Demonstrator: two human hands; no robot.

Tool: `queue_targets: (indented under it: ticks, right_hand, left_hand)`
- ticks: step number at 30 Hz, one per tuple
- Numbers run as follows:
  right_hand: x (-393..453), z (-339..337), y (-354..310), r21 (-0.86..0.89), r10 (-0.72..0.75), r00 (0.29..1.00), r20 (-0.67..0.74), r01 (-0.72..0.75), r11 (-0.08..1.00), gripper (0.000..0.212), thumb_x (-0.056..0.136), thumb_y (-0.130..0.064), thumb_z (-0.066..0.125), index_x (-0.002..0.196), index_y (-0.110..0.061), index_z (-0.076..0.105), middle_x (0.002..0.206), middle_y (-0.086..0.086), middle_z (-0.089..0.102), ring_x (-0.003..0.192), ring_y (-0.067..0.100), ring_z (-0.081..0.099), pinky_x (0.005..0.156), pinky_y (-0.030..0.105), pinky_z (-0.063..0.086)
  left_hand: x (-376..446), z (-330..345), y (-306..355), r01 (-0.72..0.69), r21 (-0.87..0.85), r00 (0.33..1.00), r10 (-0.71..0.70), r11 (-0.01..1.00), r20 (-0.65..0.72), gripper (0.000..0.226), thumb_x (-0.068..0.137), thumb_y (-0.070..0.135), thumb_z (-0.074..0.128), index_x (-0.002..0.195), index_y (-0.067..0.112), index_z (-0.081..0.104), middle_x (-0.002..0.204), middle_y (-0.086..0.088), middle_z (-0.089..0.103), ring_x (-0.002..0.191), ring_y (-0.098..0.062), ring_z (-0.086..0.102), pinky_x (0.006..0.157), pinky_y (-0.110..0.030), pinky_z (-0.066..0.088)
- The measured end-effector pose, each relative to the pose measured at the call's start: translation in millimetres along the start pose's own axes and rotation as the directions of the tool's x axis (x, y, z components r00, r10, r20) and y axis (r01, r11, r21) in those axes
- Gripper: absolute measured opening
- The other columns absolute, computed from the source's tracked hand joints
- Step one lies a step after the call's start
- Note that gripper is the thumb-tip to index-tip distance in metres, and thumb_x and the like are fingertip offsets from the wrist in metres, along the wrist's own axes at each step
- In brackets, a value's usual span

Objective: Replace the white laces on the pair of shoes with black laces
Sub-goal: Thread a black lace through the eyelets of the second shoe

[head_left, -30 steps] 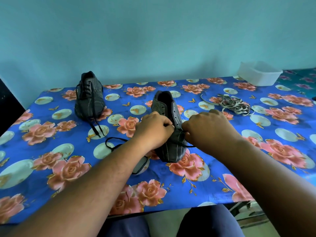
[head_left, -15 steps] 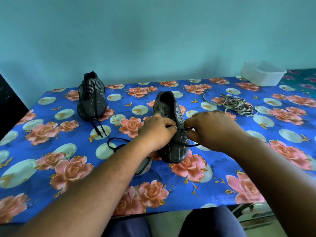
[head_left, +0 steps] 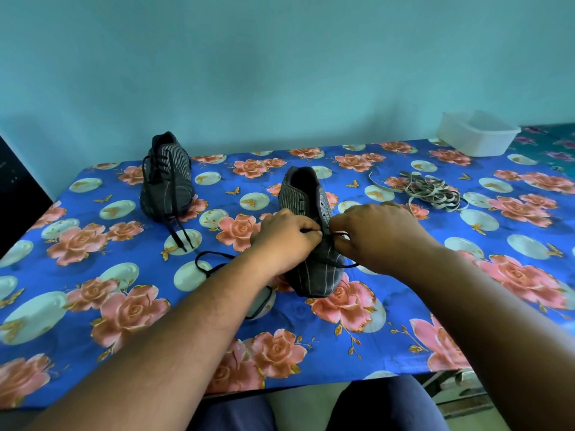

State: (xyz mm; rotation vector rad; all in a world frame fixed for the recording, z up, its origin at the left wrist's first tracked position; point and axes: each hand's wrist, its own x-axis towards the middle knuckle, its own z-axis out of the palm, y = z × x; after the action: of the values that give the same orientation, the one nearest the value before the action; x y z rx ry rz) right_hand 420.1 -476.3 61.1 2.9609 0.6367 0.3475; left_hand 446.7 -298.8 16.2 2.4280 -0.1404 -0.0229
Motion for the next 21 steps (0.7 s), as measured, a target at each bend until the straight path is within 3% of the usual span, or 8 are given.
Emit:
queue_targets:
  ticks: [3,6,11,15,19,21]
  right_hand:
    - [3.2,0.8,5.0,0.099,0.050,0.995,0.083,-0.058,0.993,0.015,0.100,-0.047,0.049,0.094,-0.037,0.059,0.096,-0.006,0.065,0.079,0.022,0.052,0.064,0.031,0.033]
    - [4.8,-0.1,13.5,0.255,0.090,0.982,0.164,-0.130,0.958,0.025,0.095,-0.052,0.061,0.075,-0.041,0.052,0.093,-0.008,0.065,0.083,0.019,0.058,0.066,0.032,0.044]
    - [2.5,7.6,11.9,0.441,0.156,0.981,0.112,-0.190,0.877,0.006,0.088,-0.042,0.075,0.090,-0.039,0.070,0.090,-0.011,0.069,0.064,0.002,0.052,0.060,0.028,0.041]
    - [-0.3,19.5,9.2,0.505,0.213,0.975,0.063,-0.215,0.836,0.007,0.087,-0.035,0.078,0.093,-0.038,0.077,0.092,-0.014,0.073,0.072,0.008,0.059,0.062,0.026,0.044]
    - [-4.4,30.8,12.9,0.608,0.213,0.976,0.043,-0.195,0.770,0.009,0.086,-0.032,0.080,0.093,-0.037,0.079,0.080,-0.024,0.068,0.067,-0.004,0.058,0.059,0.018,0.038]
    - [-7.7,36.0,14.4,0.643,0.205,0.978,0.041,-0.183,0.744,0.010,0.086,-0.033,0.080,0.095,-0.037,0.079,0.077,-0.026,0.065,0.066,-0.001,0.060,0.061,0.023,0.042]
  left_hand:
    - [-2.9,-2.2,2.6,0.008,-0.021,1.000,-0.008,1.000,0.009,0.025,0.072,0.058,0.048,0.081,0.049,0.069,0.114,-0.002,0.055,0.120,-0.030,0.050,0.103,-0.049,0.044]
    - [-2.8,-3.4,2.7,-0.002,-0.011,0.999,0.003,1.000,0.038,0.013,0.080,0.055,0.053,0.070,0.051,0.060,0.113,-0.001,0.054,0.120,-0.030,0.049,0.103,-0.051,0.044]
    - [0.4,-5.2,3.7,0.001,0.000,0.998,-0.001,1.000,0.060,0.018,0.065,0.066,0.047,0.060,0.057,0.061,0.108,-0.002,0.061,0.115,-0.031,0.055,0.099,-0.050,0.049]
    - [1.5,-5.5,5.3,0.019,-0.017,0.997,-0.017,1.000,0.073,0.014,0.076,0.056,0.057,0.067,0.048,0.064,0.112,-0.005,0.061,0.117,-0.032,0.055,0.100,-0.048,0.048]
    - [-1.0,-4.9,4.5,0.018,0.017,0.998,-0.019,1.000,0.060,0.022,0.094,0.044,0.061,0.073,0.041,0.063,0.114,-0.005,0.056,0.118,-0.030,0.051,0.101,-0.047,0.046]
    - [-5.7,-4.0,6.3,-0.016,0.039,1.000,0.016,0.999,0.004,0.017,0.097,0.040,0.058,0.082,0.038,0.065,0.112,-0.005,0.056,0.115,-0.030,0.052,0.100,-0.045,0.045]
